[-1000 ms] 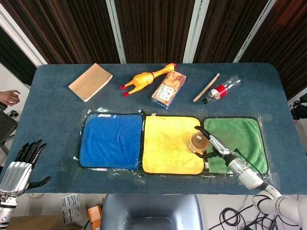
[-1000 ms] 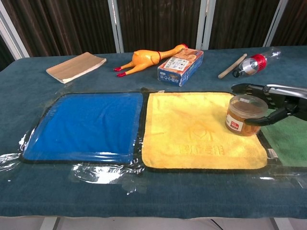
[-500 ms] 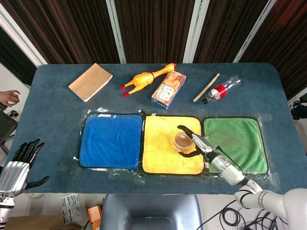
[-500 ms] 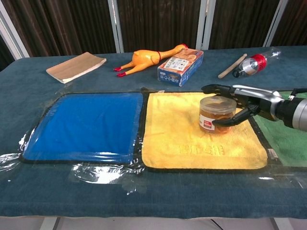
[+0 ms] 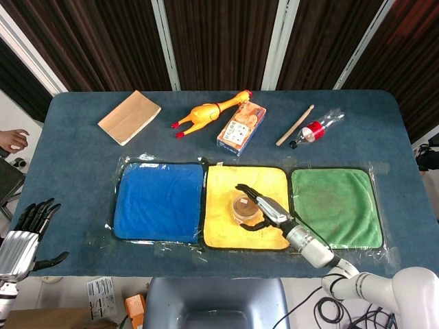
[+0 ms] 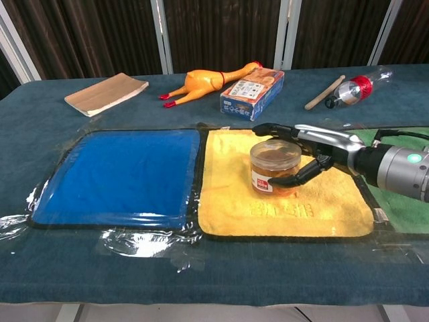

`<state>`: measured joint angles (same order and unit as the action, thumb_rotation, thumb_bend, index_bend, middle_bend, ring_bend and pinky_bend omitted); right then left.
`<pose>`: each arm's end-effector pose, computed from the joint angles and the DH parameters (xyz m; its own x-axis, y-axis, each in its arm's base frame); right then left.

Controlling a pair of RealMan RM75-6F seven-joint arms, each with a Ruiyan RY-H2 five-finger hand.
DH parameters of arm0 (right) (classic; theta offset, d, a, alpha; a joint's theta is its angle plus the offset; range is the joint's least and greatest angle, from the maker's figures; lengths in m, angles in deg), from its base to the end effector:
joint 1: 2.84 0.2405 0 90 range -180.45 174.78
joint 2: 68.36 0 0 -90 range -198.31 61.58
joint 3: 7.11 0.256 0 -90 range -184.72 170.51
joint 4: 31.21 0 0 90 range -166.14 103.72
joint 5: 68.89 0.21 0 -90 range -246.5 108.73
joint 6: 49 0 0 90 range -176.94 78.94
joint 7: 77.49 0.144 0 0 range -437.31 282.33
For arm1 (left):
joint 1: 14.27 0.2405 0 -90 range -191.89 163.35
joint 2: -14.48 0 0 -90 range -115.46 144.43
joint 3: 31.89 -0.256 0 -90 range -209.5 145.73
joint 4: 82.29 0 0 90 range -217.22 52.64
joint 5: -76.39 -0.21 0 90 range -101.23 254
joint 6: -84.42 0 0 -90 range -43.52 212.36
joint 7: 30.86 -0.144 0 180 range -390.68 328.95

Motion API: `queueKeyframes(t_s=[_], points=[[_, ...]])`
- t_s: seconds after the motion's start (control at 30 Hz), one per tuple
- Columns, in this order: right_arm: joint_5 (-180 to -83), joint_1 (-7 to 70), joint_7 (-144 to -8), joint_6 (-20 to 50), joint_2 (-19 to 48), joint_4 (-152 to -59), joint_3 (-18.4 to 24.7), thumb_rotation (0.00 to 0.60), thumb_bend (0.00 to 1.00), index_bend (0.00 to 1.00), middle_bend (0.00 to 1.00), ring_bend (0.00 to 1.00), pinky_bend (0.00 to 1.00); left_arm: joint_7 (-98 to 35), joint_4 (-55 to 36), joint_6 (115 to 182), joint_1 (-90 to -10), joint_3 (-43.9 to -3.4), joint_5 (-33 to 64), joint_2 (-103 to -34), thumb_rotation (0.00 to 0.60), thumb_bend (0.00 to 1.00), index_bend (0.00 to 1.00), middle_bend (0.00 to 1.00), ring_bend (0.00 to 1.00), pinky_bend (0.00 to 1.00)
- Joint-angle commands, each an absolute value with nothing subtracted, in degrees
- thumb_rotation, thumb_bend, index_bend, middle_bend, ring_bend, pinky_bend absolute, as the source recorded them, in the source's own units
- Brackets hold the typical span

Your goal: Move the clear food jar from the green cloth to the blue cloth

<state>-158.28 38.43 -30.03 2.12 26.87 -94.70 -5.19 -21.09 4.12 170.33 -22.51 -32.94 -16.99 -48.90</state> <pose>-0.1948 -0.3320 -0.0584 -0.1197 -0.6231 0.7729 -0.9303 -0.2015 -0.3064 -0.3101 0.1857 0.1583 0.3615 0.0470 0.9312 0.9203 -0.1778 -0.3484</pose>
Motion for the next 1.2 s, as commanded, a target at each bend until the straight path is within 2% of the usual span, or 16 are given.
queueKeyframes(t_s=[0.03, 0.4, 0.67, 0.93, 1.2], points=[[-158.83, 38.57, -34.29, 3.6, 27.67, -96.41, -5.14, 0.6, 0.2, 0.0, 0.0, 0.0, 0.1, -20.9, 4.19, 170.47, -22.46, -32.98, -17.11, -48.75, 0.6, 0.0, 0.03, 0.0, 0.0, 0.03], [-158.12, 38.04, -45.95, 6.26, 30.29, -99.51, -4.58, 0.6, 0.2, 0.0, 0.0, 0.0, 0.1, -19.19, 4.11, 171.81, -21.93, -33.35, -18.18, -48.0, 0.6, 0.0, 0.03, 0.0, 0.0, 0.03], [-157.95, 37.28, -50.3, 9.24, 32.54, -97.99, -3.86, 0.6, 0.2, 0.0, 0.0, 0.0, 0.1, -18.42, 4.1, 172.37, -21.66, -33.57, -18.69, -47.67, 0.6, 0.0, 0.03, 0.0, 0.0, 0.03], [-156.37, 35.78, -49.21, 8.88, 29.73, -97.96, -4.44, 0.6, 0.2, 0.0, 0.0, 0.0, 0.1, -18.58, 4.18, 171.94, -21.82, -33.47, -18.47, -47.78, 0.6, 0.0, 0.03, 0.0, 0.0, 0.03], [-156.05, 33.57, -44.65, 7.73, 24.89, -101.76, -7.2, 0.6, 0.2, 0.0, 0.0, 0.0, 0.1, -18.81, 4.32, 172.08, -21.75, -33.31, -18.34, -47.91, 0.6, 0.0, 0.03, 0.0, 0.0, 0.03]])
